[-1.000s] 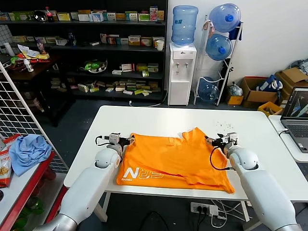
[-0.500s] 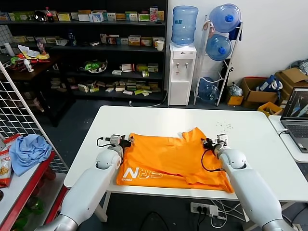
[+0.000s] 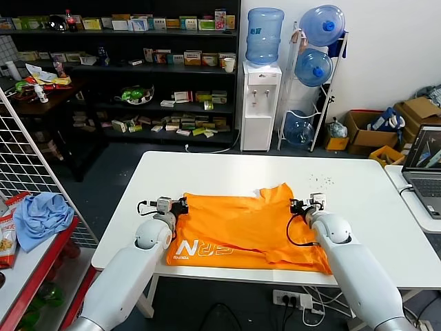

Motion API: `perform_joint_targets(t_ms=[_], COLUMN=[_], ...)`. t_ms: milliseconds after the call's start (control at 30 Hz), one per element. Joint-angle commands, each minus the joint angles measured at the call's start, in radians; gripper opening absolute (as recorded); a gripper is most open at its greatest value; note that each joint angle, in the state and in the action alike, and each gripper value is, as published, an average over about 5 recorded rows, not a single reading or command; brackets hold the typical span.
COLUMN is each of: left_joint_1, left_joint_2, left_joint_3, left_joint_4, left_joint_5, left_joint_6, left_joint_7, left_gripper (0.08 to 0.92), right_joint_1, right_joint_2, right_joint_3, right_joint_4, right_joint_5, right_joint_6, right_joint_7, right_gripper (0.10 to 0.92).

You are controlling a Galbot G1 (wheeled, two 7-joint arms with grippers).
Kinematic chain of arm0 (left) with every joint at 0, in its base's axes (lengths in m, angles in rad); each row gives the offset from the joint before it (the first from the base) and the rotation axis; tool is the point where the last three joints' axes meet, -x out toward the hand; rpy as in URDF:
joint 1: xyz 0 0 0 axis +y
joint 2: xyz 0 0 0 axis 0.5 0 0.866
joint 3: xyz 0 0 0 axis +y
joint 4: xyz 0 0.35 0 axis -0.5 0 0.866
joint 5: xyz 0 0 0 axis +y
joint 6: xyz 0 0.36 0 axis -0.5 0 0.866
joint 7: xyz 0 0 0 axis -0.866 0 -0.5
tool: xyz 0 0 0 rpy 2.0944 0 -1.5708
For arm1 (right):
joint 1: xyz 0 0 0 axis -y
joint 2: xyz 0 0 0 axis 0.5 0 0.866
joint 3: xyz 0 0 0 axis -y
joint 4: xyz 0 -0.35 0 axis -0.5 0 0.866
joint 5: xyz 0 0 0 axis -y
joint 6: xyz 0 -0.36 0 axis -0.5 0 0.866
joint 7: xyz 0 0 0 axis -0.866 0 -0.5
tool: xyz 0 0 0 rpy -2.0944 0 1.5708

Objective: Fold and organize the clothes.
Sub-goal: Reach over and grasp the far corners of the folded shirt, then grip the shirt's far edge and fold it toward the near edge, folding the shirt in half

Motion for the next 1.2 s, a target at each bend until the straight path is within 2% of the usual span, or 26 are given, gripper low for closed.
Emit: perform_joint_targets(t_ms=[33, 367, 633, 800, 967, 1067, 1200], left_joint_1=[0.116, 0.322, 0.557, 0.627, 0.628, 0.606, 0.580], left_joint_2=[0.090, 0.210, 0.242, 0.221, 0.192, 0.185, 0.181], left_joint_3=[-0.023, -0.085, -0.126, -0.134, -0.138, -0.148, -0.158], left_joint_4=[-0.253, -0.518, -0.679, -0.682, -0.640, -0.621, -0.609], left_joint_5=[-0.019, -0.035, -0.024, 0.009, 0.030, 0.019, -0.020], left_joint_6=[-0.007, -0.007, -0.006, -0.026, -0.084, -0.099, -0.088], left_joint_7=[-0.010, -0.030, -0.057, -0.048, -0.045, -0.046, -0.048], left_gripper=[0.089, 0.089, 0.089, 0.089, 0.102, 0.164, 0.285], right_joint_1=[-0.139, -0.498, -0.808, -0.910, -0.909, -0.895, -0.885], right_joint_2=[-0.086, -0.200, -0.217, -0.197, -0.172, -0.171, -0.172], right_joint_3=[0.034, 0.169, 0.287, 0.304, 0.298, 0.295, 0.294], right_joint_4=[0.268, 0.640, 0.820, 0.849, 0.814, 0.812, 0.835], right_joint_5=[0.013, -0.011, -0.066, -0.133, -0.152, -0.153, -0.144], right_joint_6=[0.004, -0.016, -0.027, -0.030, -0.032, -0.026, -0.007], right_joint_7=[0.079, 0.154, 0.169, 0.168, 0.174, 0.176, 0.179], right_gripper=[0.124, 0.124, 0.124, 0.124, 0.130, 0.183, 0.302])
